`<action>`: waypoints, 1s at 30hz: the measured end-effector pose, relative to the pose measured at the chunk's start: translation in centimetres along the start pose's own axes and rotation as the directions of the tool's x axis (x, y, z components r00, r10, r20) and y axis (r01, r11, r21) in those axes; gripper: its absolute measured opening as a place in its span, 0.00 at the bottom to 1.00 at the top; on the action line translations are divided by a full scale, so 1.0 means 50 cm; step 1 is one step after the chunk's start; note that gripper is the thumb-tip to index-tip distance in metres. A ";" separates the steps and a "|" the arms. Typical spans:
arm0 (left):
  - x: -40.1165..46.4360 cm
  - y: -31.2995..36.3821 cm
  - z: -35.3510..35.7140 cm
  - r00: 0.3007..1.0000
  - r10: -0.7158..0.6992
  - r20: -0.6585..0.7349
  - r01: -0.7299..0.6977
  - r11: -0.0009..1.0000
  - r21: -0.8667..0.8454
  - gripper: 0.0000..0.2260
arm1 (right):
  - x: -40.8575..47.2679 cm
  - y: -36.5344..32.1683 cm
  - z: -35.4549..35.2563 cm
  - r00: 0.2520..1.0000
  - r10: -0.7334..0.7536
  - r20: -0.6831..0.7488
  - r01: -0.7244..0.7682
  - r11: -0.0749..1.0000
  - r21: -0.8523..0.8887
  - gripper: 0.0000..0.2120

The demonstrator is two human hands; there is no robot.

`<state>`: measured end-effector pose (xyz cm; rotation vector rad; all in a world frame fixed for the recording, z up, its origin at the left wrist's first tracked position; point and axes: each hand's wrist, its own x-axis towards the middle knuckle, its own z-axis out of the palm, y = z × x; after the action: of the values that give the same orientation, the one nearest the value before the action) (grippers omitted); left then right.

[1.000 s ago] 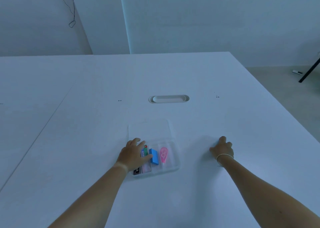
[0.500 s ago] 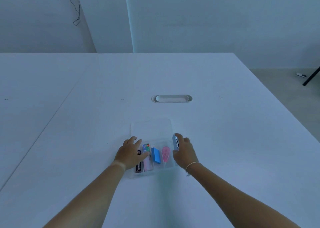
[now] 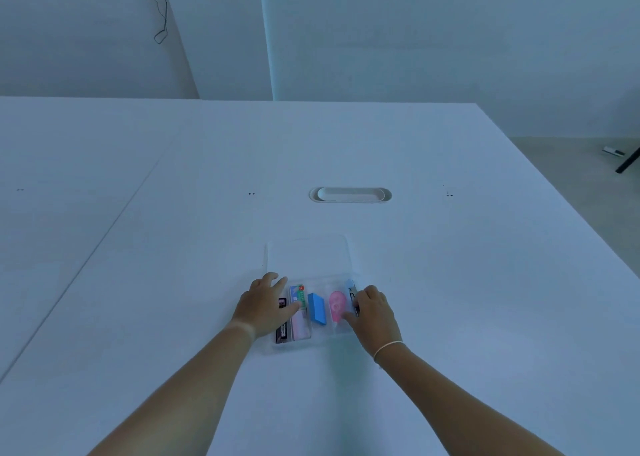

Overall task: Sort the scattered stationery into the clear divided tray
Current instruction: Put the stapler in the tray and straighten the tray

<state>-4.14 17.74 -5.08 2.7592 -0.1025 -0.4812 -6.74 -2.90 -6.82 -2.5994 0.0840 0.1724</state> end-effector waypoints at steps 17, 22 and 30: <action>0.044 0.005 -0.015 0.980 -0.195 -0.032 0.153 0.853 -0.499 0.30 | 0.084 -0.003 -0.056 0.984 0.174 -0.037 -0.150 0.923 0.355 0.15; 0.062 0.007 -0.018 0.953 -0.294 0.079 0.261 0.653 -0.711 0.30 | 0.114 -0.009 -0.066 0.954 0.257 0.155 -0.300 0.799 0.521 0.22; 0.080 0.012 -0.032 0.905 -0.380 0.193 0.290 0.217 -0.932 0.22 | 0.152 -0.017 -0.063 0.910 0.297 0.290 -0.415 0.642 0.644 0.23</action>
<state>0.14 17.18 -4.71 1.5151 0.6462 -0.3430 1.18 -3.97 -4.77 -1.7660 0.5148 0.4050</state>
